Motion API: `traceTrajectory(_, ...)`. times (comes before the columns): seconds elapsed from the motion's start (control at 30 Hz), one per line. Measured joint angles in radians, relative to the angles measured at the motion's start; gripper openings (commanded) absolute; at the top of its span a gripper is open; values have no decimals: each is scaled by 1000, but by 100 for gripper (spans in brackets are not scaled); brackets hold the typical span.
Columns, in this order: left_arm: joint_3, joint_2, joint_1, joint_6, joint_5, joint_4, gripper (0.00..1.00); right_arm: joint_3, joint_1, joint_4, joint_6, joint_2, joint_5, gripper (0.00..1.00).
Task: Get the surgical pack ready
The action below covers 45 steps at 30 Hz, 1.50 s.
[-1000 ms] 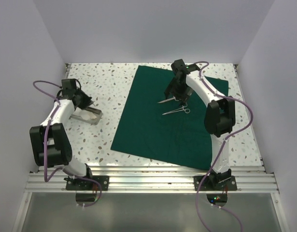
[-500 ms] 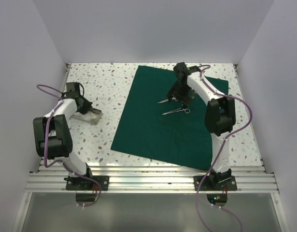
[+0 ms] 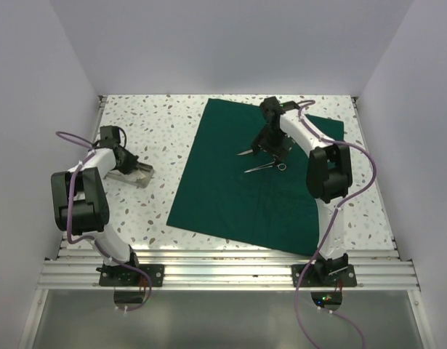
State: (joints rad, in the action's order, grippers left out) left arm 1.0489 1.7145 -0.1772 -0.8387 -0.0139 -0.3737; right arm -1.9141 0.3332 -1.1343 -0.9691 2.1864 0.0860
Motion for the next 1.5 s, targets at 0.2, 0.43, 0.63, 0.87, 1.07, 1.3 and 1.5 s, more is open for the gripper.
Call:
traceTrajectory(0.2,0,5,-6,-8,6,1,18,19,-13,4,-49,8,0,73)
traceTrajectory(0.43,-14,0,-6,-14,10,2,34,22,-32,18,-102,70,0,63)
traceTrajectory(0.63,-38,-27,-6,-15,12,-7,36,22,-37,23,-124,95,7,57)
traceTrajectory(0.87,-39,-57,-6,-6,55,-6,34,22,-39,26,-143,100,11,38)
traceTrajectory(1.07,-49,-109,-6,13,85,-8,34,24,-39,27,-166,101,11,26)
traceTrajectory(1.3,-49,-164,-6,35,119,-6,41,32,-39,27,-188,101,9,11)
traceTrajectory(1.5,-48,-177,2,71,233,30,47,63,-39,45,-202,83,7,0)
